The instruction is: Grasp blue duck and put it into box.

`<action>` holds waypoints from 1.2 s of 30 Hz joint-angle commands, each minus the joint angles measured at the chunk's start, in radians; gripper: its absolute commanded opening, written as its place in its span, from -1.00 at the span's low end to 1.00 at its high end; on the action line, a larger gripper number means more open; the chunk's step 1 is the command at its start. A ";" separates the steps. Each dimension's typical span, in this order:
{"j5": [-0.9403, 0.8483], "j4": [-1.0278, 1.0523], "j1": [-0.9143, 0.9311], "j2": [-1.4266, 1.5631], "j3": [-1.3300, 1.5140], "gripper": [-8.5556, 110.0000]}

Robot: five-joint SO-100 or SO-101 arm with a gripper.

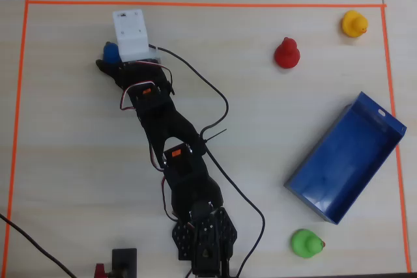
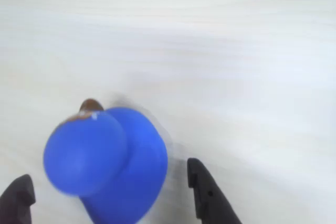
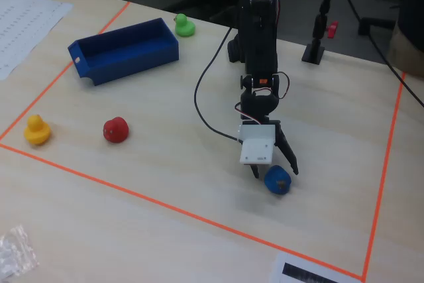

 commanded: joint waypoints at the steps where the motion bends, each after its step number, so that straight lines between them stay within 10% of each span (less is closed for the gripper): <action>1: 0.005 -0.046 -0.014 -0.005 -0.067 -0.18; 29: -0.069 0.035 -0.048 -0.074 -0.190 -0.85; 36: -0.037 0.155 0.057 0.287 -0.054 -0.85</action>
